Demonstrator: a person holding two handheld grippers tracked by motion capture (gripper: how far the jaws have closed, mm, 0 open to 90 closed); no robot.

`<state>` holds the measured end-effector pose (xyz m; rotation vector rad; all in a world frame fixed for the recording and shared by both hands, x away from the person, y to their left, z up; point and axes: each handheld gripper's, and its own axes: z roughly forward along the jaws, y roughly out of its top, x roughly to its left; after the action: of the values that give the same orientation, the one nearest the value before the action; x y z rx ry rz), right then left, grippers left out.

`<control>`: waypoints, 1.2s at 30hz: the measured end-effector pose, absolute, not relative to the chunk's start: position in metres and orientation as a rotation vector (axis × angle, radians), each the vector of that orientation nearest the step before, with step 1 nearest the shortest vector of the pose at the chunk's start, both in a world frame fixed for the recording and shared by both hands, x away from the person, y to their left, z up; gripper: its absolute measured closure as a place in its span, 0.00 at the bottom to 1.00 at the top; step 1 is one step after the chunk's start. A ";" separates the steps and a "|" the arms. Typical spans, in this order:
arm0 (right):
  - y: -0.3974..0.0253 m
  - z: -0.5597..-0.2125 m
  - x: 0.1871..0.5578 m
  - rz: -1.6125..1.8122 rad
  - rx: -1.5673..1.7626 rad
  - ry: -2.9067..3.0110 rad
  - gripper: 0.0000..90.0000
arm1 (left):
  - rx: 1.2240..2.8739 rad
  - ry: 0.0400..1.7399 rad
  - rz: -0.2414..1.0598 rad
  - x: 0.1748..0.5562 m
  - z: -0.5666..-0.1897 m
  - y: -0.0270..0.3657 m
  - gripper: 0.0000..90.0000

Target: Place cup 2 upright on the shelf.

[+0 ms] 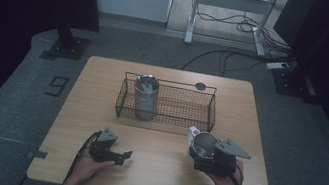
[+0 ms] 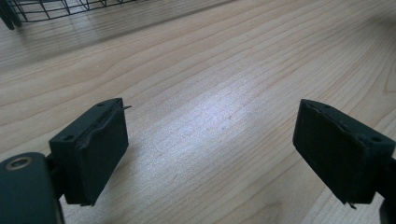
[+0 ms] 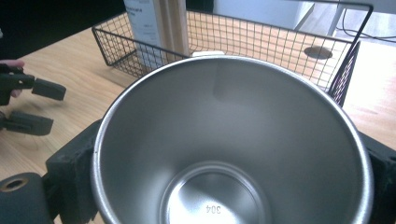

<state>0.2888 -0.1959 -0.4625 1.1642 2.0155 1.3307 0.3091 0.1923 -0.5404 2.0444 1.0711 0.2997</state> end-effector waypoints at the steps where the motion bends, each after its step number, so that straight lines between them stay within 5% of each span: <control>1: -0.196 -0.461 0.289 1.335 1.161 2.015 0.07 | 2.045 1.071 0.299 0.309 -0.540 0.192 0.12; 36: -0.191 -0.406 0.321 1.365 1.097 2.026 0.07 | 2.048 1.074 0.289 0.309 -0.542 0.192 0.12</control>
<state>0.3208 -0.1912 -0.4060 1.0969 2.0257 1.3648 0.3087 0.1923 -0.5418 2.0477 1.0738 0.2892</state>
